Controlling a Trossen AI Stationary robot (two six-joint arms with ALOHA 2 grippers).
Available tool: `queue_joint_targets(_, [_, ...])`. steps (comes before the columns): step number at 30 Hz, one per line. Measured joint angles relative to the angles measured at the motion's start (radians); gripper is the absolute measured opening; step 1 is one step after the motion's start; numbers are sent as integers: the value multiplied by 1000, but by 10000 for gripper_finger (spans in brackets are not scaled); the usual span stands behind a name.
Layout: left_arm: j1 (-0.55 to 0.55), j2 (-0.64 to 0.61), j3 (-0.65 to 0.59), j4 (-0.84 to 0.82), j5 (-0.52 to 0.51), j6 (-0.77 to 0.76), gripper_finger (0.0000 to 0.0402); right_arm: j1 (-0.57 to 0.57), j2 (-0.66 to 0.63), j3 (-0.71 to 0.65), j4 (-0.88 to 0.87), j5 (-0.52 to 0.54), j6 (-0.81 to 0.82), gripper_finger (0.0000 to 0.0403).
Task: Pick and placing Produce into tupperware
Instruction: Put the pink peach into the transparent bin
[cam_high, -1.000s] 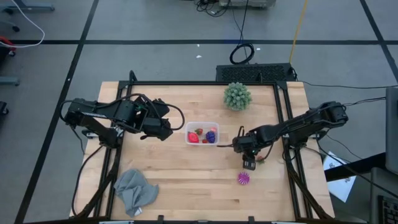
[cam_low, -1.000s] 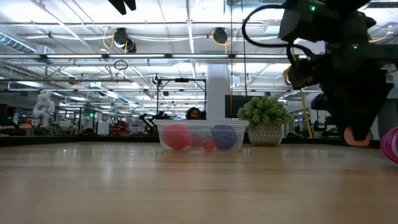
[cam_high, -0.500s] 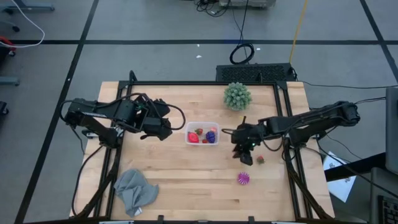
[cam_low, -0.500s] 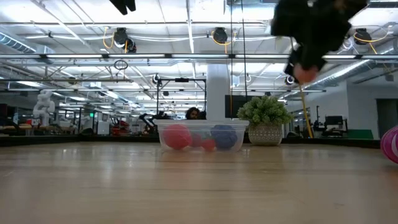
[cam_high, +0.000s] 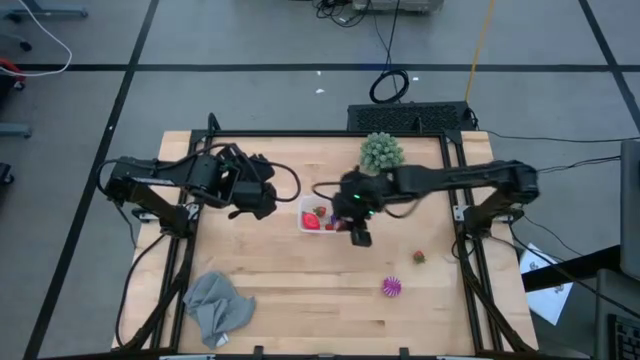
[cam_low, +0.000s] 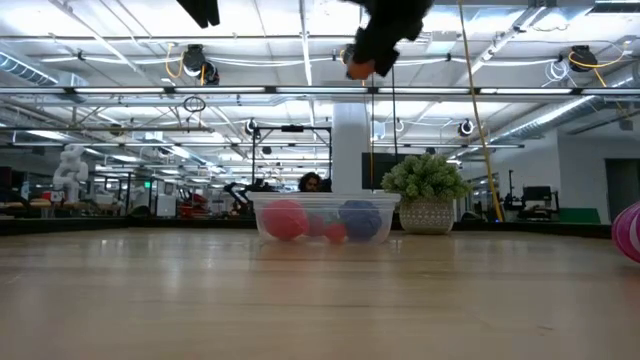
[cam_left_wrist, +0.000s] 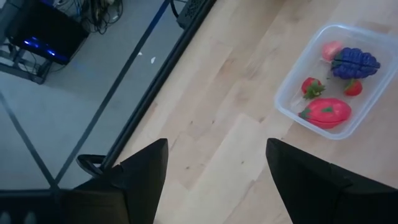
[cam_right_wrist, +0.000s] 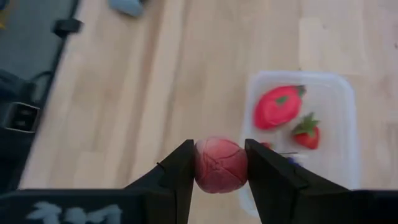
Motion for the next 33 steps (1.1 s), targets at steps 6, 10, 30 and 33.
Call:
queue_joint_targets(6, [19,-8,0,1,0,76,278,-74,139,90,-99,0,-74,123])
queue_joint_targets(10, [45,-26,0,1,-27,105,278,-119,191,91,-91,-1,-93,123])
queue_joint_targets(30, [172,-65,1,0,-62,156,278,-177,373,91,65,-57,-150,123])
queue_joint_targets(33, [172,-64,1,1,-61,168,278,-177,372,91,61,-57,-154,123])
